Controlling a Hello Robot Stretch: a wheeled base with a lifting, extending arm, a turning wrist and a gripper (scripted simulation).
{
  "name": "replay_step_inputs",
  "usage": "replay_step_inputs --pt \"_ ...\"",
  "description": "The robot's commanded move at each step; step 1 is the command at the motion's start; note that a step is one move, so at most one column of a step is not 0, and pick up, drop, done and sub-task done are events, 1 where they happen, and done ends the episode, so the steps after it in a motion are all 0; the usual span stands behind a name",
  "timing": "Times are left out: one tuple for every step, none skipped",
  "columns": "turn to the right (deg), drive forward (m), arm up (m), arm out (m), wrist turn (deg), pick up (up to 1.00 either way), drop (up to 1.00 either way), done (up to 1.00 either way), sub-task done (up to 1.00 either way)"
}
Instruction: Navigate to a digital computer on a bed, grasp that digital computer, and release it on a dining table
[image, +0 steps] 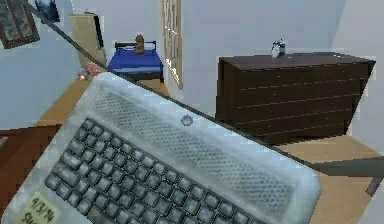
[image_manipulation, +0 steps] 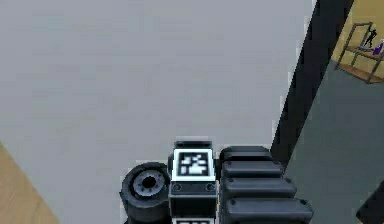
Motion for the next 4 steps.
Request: replay_step_inputs --pt "-3.0 0.0 0.0 0.0 0.0 0.0 0.0 0.0 0.0" --pt "39.0 0.0 0.0 0.0 0.0 0.0 0.0 0.0 0.0" --pt "-45.0 0.0 0.0 0.0 0.0 0.0 0.0 0.0 0.0" --pt "-3.0 0.0 0.0 0.0 0.0 0.0 0.0 0.0 0.0"
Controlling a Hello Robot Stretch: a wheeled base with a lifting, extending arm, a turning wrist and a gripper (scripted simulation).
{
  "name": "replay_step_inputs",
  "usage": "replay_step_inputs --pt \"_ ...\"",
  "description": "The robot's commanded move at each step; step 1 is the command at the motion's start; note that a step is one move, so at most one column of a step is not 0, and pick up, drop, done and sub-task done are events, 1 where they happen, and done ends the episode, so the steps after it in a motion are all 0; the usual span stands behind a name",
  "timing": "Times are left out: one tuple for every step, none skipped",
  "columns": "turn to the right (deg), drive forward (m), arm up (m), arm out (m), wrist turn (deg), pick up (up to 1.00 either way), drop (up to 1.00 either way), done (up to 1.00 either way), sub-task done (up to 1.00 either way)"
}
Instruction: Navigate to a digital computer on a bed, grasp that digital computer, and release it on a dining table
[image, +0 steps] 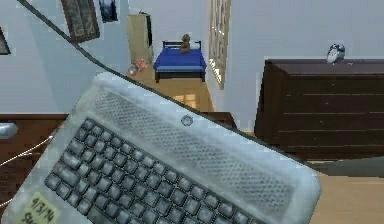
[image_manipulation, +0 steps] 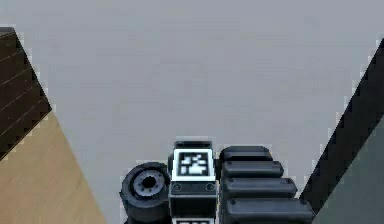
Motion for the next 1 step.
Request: replay_step_inputs --pt "-45.0 0.0 0.0 0.0 0.0 0.0 0.0 0.0 0.0"
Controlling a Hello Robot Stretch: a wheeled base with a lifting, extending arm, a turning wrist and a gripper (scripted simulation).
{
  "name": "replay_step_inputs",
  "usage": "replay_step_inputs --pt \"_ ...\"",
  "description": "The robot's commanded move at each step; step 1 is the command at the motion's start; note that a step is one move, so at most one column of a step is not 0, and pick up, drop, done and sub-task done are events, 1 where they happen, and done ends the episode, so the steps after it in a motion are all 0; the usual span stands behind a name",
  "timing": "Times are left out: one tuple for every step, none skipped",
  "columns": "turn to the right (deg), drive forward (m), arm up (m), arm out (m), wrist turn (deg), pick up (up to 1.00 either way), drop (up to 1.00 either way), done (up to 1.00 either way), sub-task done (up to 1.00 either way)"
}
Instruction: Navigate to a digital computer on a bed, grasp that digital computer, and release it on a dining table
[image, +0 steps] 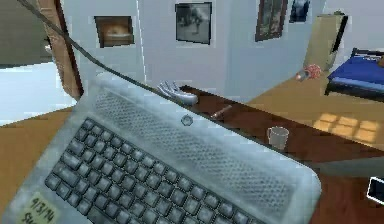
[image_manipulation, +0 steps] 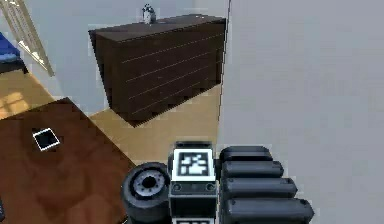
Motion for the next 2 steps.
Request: replay_step_inputs --pt "-45.0 0.0 0.0 0.0 0.0 0.0 0.0 0.0 0.0" --pt "-24.0 0.0 0.0 0.0 0.0 0.0 0.0 0.0 0.0"
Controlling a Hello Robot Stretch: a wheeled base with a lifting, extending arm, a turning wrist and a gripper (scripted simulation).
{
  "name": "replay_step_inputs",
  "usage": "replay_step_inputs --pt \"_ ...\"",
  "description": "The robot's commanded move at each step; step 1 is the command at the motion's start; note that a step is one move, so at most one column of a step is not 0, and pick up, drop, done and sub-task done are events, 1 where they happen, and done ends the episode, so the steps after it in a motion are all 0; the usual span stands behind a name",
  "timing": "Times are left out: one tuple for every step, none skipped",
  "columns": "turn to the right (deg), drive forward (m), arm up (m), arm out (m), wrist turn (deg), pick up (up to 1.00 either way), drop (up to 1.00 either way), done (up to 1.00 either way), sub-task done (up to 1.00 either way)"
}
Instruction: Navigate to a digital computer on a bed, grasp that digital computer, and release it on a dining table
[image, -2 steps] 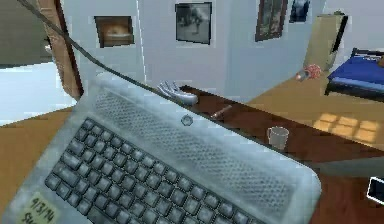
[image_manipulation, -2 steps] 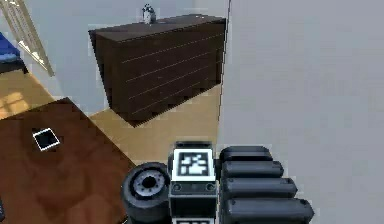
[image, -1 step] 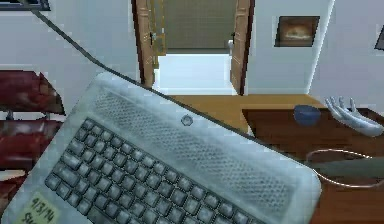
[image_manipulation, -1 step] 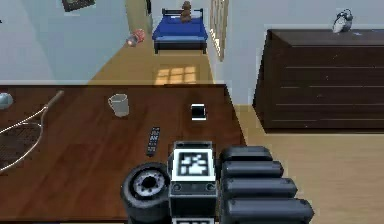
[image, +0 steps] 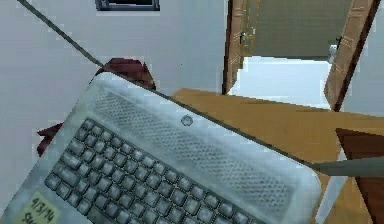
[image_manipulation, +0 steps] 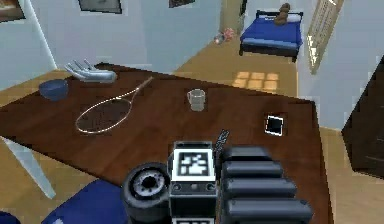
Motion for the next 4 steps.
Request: replay_step_inputs --pt "0.0 0.4 0.0 0.0 0.0 0.0 0.0 0.0 0.0" --pt "18.0 0.0 0.0 0.0 0.0 0.0 0.0 0.0 0.0" --pt "0.0 0.3 0.0 0.0 0.0 0.0 0.0 0.0 0.0" --pt "27.0 0.0 0.0 0.0 0.0 0.0 0.0 0.0 0.0"
